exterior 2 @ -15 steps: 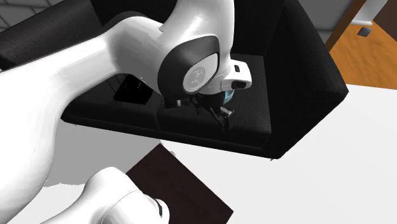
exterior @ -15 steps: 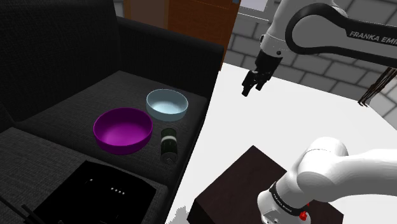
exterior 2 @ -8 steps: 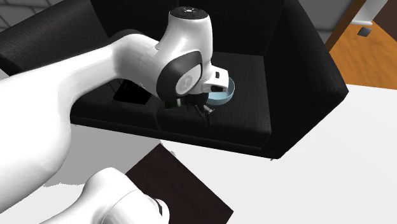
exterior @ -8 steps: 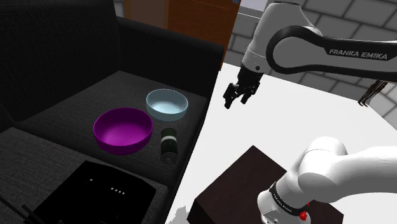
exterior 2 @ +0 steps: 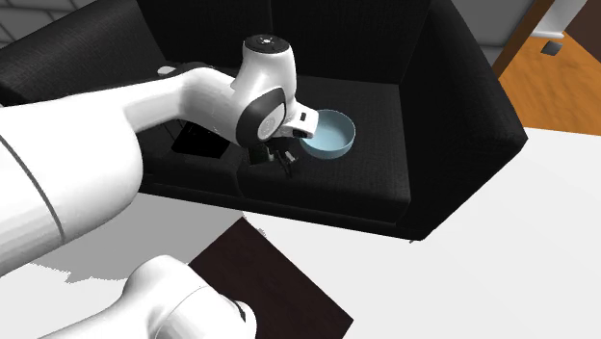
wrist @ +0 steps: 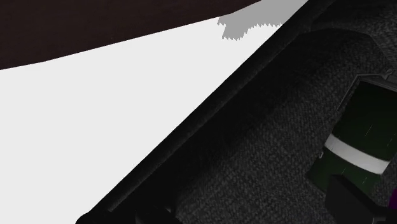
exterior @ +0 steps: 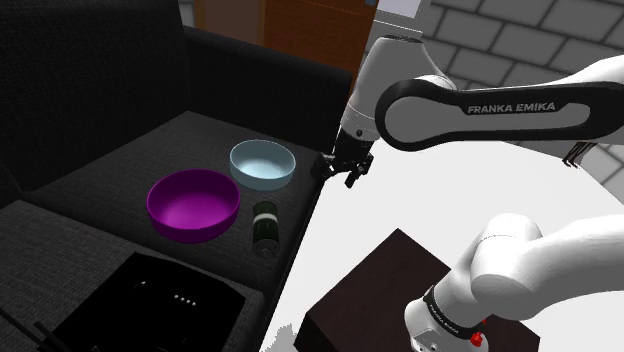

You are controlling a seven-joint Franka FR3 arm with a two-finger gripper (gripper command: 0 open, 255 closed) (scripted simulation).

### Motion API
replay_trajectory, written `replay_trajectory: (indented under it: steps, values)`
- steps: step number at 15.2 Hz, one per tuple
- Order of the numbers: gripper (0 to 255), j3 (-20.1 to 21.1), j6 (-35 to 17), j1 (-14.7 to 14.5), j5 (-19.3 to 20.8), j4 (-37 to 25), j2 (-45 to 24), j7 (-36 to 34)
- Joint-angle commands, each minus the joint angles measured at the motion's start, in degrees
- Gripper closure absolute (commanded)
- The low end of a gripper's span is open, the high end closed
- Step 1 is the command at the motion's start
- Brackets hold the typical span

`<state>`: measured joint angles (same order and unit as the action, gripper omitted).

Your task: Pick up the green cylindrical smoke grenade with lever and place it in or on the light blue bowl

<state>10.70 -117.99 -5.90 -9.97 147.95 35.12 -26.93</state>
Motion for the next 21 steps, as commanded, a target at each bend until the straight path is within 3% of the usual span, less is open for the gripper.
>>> replay_trajectory:
  steps: [1,7,12,21]
  values:
    - [0,1.82,-3.27,-0.56,-1.79,-0.14,-2.82,-3.01]
    - [0,7.43,-12.96,-1.58,-5.32,-3.21,-13.55,-11.89]
    - [0,11.44,-19.99,-1.69,-5.46,-7.73,-23.23,-19.44]
    - [0,12.54,-26.48,-1.69,-4.24,-6.47,-28.50,-20.44]
